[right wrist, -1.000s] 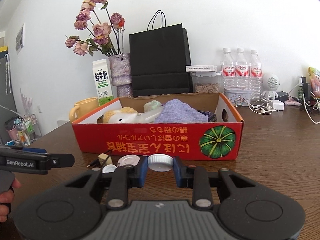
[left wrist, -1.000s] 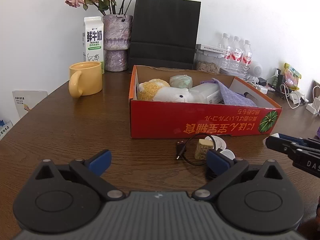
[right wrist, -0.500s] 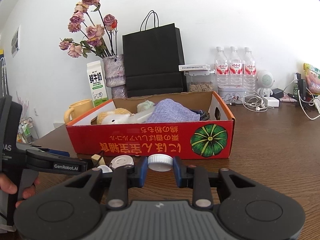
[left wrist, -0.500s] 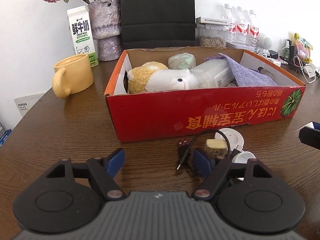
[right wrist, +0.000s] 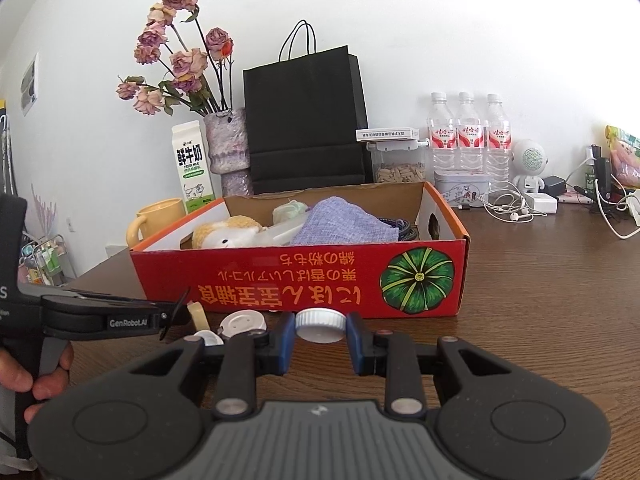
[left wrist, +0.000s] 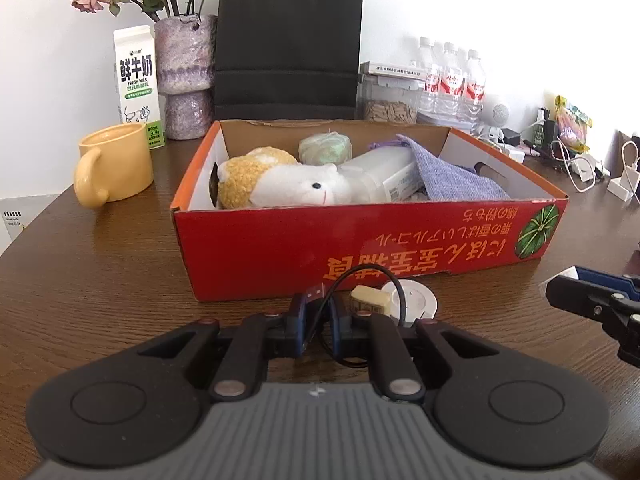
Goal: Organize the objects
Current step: 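Lift the cap with the right gripper while the left gripper grasps the black earphone cable, then carry cap and cable over the box and open both grippers to drop them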
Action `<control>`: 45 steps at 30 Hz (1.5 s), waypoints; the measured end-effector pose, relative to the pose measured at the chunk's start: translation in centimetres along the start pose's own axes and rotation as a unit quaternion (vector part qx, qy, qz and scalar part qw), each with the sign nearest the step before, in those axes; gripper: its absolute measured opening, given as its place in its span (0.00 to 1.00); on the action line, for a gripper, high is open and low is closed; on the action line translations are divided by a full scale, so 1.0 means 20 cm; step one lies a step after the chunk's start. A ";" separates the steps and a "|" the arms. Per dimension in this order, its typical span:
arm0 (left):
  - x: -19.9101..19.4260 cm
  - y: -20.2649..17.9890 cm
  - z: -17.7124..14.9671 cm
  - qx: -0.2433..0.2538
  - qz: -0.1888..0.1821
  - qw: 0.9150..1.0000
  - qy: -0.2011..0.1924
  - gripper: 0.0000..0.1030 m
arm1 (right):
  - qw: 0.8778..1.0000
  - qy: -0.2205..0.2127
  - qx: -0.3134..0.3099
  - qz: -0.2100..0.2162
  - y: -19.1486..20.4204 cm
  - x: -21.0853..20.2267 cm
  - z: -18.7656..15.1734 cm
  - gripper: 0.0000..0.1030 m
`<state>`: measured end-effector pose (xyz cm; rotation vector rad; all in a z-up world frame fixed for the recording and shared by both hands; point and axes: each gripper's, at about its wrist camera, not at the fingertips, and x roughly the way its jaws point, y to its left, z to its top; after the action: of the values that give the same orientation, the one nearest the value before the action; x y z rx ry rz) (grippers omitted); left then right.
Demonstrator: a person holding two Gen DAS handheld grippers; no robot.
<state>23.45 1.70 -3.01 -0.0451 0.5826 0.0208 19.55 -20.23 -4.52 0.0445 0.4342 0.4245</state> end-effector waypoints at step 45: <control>0.17 -0.01 0.53 -0.026 0.002 0.993 -0.119 0.13 | 0.997 -0.054 -0.045 -0.019 -0.01 0.58 0.52 0.26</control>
<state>32.18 2.02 4.00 -0.0902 0.3426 0.0444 33.45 -15.14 0.38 -0.0288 0.3086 0.4011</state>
